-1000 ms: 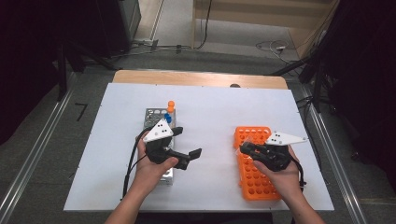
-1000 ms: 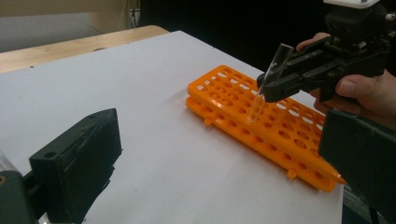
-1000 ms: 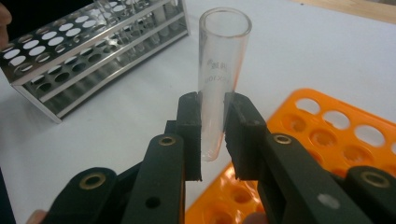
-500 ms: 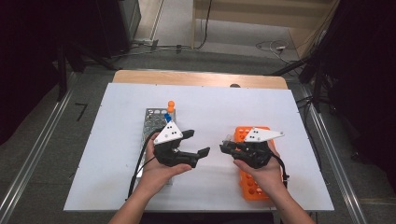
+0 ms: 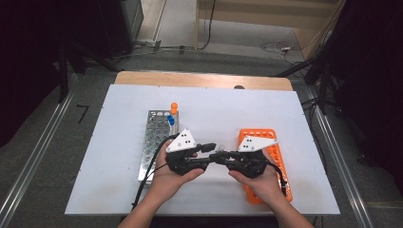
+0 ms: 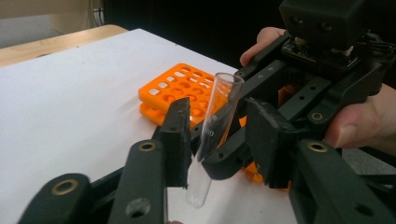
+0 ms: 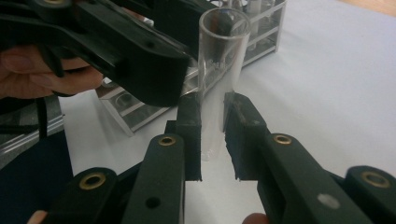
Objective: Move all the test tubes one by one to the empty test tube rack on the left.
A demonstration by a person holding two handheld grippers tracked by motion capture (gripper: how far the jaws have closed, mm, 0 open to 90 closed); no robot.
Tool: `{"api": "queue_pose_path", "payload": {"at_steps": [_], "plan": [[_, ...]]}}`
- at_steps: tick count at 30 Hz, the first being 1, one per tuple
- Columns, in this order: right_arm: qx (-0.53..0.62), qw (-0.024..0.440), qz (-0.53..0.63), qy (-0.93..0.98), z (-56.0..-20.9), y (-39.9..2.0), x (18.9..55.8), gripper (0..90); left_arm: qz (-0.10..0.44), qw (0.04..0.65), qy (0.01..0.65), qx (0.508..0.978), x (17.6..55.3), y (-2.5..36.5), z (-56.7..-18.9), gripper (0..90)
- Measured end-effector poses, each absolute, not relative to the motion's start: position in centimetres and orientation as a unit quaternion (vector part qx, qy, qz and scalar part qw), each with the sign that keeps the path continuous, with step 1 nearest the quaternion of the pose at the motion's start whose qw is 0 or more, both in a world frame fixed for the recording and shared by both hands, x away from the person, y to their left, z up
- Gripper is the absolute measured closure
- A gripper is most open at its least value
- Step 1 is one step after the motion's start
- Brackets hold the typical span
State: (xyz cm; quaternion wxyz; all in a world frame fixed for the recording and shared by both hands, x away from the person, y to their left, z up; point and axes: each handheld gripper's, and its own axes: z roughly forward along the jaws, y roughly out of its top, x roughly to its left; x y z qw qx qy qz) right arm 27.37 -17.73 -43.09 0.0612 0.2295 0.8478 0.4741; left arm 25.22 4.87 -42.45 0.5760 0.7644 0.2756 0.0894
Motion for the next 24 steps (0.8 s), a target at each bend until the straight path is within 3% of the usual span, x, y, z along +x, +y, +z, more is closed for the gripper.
{"api": "queue_pose_path", "payload": {"at_steps": [7,24], "plan": [[0.218,0.052,0.473,0.852,-43.17,-17.11,26.84,73.9,0.076,0.577,0.270,0.767,25.33,4.52,-42.58,71.5],[0.212,0.033,0.478,0.852,-43.57,-17.34,27.02,70.5,0.105,0.567,0.266,0.773,25.06,4.73,-42.59,77.1]]}}
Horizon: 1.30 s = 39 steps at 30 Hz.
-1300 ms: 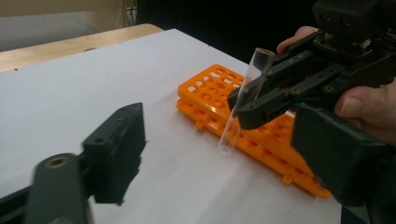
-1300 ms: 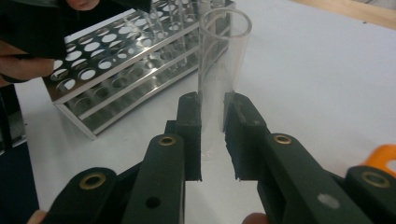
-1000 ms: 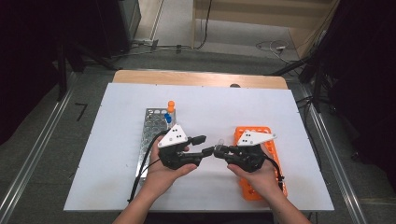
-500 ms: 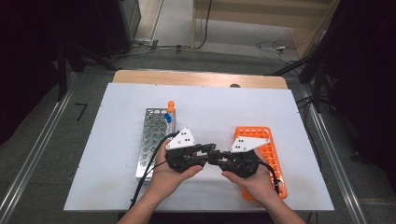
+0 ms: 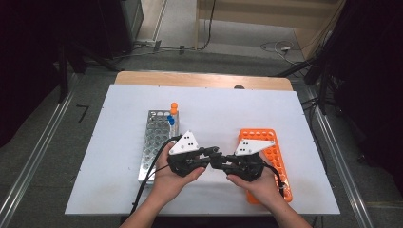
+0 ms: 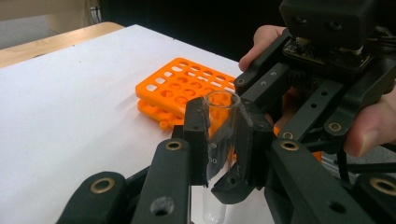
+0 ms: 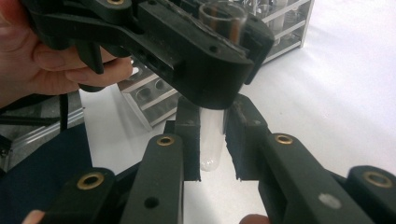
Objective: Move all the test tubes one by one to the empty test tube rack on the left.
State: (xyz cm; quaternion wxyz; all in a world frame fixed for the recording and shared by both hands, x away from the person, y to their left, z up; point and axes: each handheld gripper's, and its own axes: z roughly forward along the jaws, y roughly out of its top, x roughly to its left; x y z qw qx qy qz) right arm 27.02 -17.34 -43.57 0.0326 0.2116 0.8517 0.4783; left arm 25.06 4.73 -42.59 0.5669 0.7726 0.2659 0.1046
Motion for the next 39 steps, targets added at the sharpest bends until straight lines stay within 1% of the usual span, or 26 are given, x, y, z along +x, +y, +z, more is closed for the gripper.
{"api": "queue_pose_path", "payload": {"at_steps": [5,7,12,14,16,17,18,37,39], "plan": [[0.211,0.026,0.491,0.845,-43.2,-18.3,27.3,54.2,0.107,0.574,0.274,0.764,25.3,5.7,-42.3,77.2],[0.211,0.027,0.497,0.841,-43.1,-18.7,27.4,45.6,0.112,0.576,0.277,0.761,25.3,6.1,-42.2,77.2],[0.221,0.051,0.506,0.832,-42.8,-19.7,27.4,19.5,0.119,0.579,0.285,0.755,25.5,7.1,-41.9,77.2],[0.227,0.052,0.509,0.829,-42.6,-20.0,27.5,11.2,0.121,0.581,0.288,0.751,25.6,7.4,-41.8,77.2],[0.235,0.054,0.512,0.824,-42.6,-20.3,27.7,5.4,0.124,0.582,0.290,0.750,25.6,7.8,-41.7,77.2],[0.238,0.054,0.514,0.822,-42.5,-20.5,27.7,1.1,0.126,0.581,0.292,0.749,25.6,8.0,-41.7,77.2],[0.236,0.054,0.514,0.823,-42.5,-20.6,27.8,0.0,0.128,0.582,0.294,0.747,25.7,8.2,-41.6,77.2],[0.265,0.068,0.523,0.807,-43.0,-24.1,28.4,0.0,0.173,0.583,0.334,0.720,26.4,12.5,-40.9,77.2],[0.276,0.077,0.517,0.807,-43.0,-24.6,28.4,0.0,0.179,0.582,0.339,0.717,26.5,13.0,-40.9,77.2]]}}
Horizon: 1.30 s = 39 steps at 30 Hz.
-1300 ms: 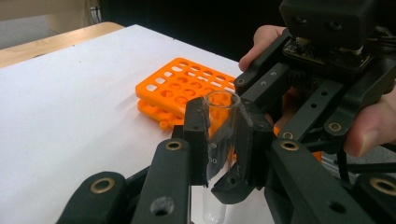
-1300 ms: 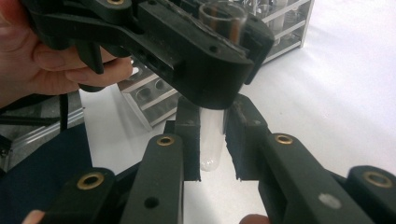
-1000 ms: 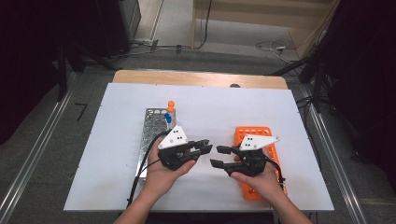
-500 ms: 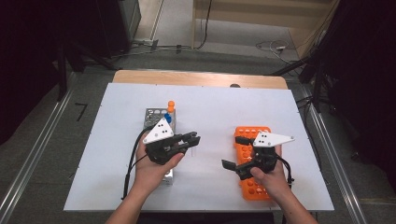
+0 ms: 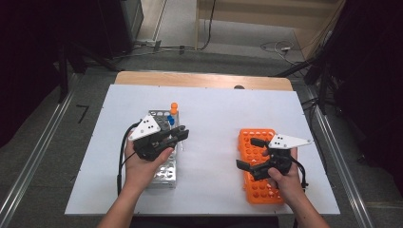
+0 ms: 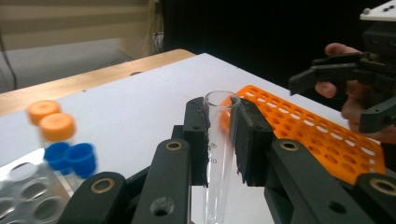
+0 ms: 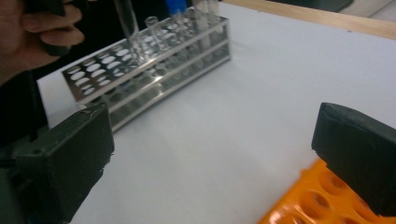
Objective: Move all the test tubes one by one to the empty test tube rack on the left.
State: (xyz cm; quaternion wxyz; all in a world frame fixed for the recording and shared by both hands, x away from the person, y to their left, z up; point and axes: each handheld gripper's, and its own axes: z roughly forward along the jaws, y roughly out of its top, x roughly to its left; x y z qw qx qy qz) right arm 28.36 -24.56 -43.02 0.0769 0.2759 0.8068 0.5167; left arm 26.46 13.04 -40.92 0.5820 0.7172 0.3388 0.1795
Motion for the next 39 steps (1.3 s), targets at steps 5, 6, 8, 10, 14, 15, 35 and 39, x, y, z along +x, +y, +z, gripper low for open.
{"api": "queue_pose_path", "payload": {"at_steps": [5,6,8,10,14,15,35,39], "plan": [[0.283,0.087,0.517,0.803,-42.9,-26.0,28.3,0.0,0.194,0.582,0.352,0.707,26.4,14.4,-40.8,77.2],[0.283,0.090,0.521,0.800,-42.8,-26.3,28.3,0.0,0.197,0.581,0.353,0.706,26.4,14.5,-40.7,77.2],[0.283,0.093,0.523,0.799,-42.8,-26.7,28.3,0.0,0.202,0.579,0.357,0.705,26.4,14.9,-40.8,77.2],[0.286,0.095,0.521,0.798,-42.8,-27.0,28.4,0.0,0.208,0.574,0.360,0.705,26.4,15.1,-40.9,77.2],[0.290,0.101,0.513,0.802,-43.0,-27.6,28.4,0.0,0.221,0.562,0.365,0.709,26.2,15.1,-41.3,77.2],[0.290,0.104,0.512,0.802,-43.0,-27.8,28.4,0.0,0.224,0.559,0.366,0.710,26.2,15.2,-41.3,77.2],[0.302,0.110,0.507,0.800,-43.4,-28.7,28.6,0.0,0.249,0.531,0.391,0.709,26.5,14.6,-43.2,77.0],[0.304,0.112,0.503,0.801,-43.5,-28.7,28.6,0.0,0.244,0.512,0.402,0.719,26.4,14.4,-43.3,76.9]]}}
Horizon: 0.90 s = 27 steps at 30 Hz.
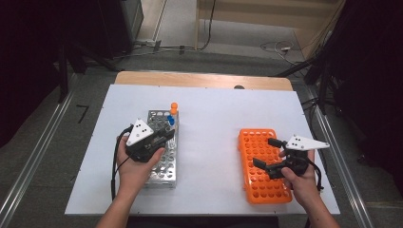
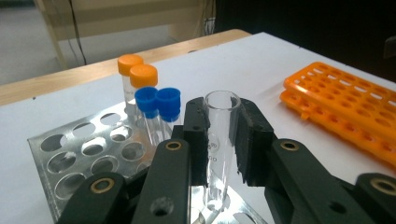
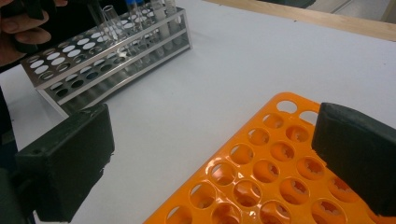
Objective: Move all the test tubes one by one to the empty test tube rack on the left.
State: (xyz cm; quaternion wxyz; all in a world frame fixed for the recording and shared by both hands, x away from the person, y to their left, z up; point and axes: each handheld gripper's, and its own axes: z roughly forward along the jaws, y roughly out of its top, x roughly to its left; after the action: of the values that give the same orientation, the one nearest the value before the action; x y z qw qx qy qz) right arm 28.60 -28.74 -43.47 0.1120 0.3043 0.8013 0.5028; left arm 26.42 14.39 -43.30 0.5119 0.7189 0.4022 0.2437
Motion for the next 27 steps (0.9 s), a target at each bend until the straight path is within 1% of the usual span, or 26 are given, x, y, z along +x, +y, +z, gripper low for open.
{"api": "queue_pose_path", "payload": {"at_steps": [5,10,18,20,21,23,27], "plan": [[0.306,0.120,0.499,0.802,-43.62,-28.64,28.67,0.0,0.236,0.498,0.413,0.725,26.34,14.19,-43.61,76.7],[0.305,0.127,0.498,0.801,-43.61,-28.62,28.59,0.0,0.210,0.490,0.433,0.727,26.75,14.34,-43.82,76.1],[0.303,0.131,0.499,0.801,-43.94,-28.77,28.75,0.0,0.184,0.490,0.437,0.732,26.93,14.46,-43.97,73.9],[0.304,0.130,0.499,0.801,-43.97,-28.76,28.79,0.0,0.176,0.493,0.439,0.731,27.05,14.57,-44.01,70.9],[0.304,0.131,0.499,0.801,-43.98,-28.76,28.82,0.0,0.173,0.494,0.441,0.729,27.09,14.60,-44.03,67.3],[0.302,0.130,0.503,0.799,-43.98,-28.81,28.79,0.0,0.170,0.496,0.439,0.730,27.09,14.64,-44.07,64.7],[0.294,0.129,0.509,0.798,-43.91,-28.86,28.67,0.0,0.167,0.507,0.432,0.726,26.99,14.82,-43.81,53.8]]}}
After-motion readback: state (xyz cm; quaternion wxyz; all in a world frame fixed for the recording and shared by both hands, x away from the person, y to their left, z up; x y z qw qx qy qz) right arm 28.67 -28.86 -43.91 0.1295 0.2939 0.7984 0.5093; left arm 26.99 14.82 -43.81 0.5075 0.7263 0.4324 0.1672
